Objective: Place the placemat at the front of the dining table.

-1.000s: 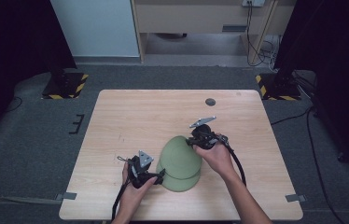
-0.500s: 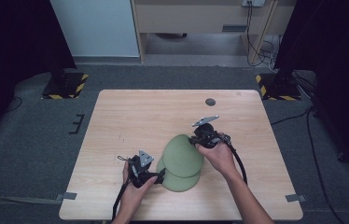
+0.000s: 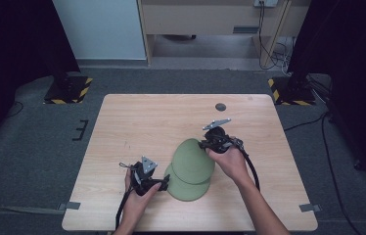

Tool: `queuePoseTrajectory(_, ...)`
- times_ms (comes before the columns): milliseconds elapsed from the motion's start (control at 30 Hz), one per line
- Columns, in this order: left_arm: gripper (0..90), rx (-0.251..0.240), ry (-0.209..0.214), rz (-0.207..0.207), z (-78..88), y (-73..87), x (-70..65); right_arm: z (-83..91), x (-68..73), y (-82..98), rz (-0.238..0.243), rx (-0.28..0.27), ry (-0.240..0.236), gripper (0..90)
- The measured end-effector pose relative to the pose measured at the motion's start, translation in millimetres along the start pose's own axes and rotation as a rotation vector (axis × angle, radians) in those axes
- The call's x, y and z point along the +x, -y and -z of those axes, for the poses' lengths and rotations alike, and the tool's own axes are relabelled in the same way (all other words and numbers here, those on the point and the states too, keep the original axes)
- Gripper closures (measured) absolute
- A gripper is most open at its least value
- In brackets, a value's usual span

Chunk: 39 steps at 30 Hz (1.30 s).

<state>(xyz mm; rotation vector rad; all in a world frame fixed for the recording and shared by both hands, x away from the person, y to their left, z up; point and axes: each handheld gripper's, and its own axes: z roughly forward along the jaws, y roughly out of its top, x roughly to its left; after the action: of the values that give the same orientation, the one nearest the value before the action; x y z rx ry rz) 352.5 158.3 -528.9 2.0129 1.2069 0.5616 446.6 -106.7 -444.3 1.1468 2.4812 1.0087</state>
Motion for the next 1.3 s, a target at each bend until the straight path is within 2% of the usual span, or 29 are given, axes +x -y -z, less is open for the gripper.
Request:
queuePoseTrajectory(300,2.7,0.001,-0.046,0.088,5.9,2.2,28.5,2.4,5.4,-12.5,0.01,-0.009,-0.01,85.6)
queuePoseTrajectory(567,3.0,0.025,-0.097,0.144,7.6,5.4,52.9,2.9,5.1,-20.7,0.012,-0.01,-0.016,85.6)
queuePoseTrajectory(800,3.2,0.025,-0.144,0.163,11.5,7.8,72.8,2.6,4.3,-27.8,0.012,-0.008,-0.015,85.7)
queuePoseTrajectory(933,3.3,0.024,-0.157,0.175,12.6,9.7,80.1,1.2,4.9,-30.3,0.014,-0.007,-0.016,85.7)
queuePoseTrajectory(1300,3.1,0.06,-0.162,0.161,6.6,12.0,82.0,5.8,3.0,-36.4,-0.003,-0.018,-0.033,85.7)
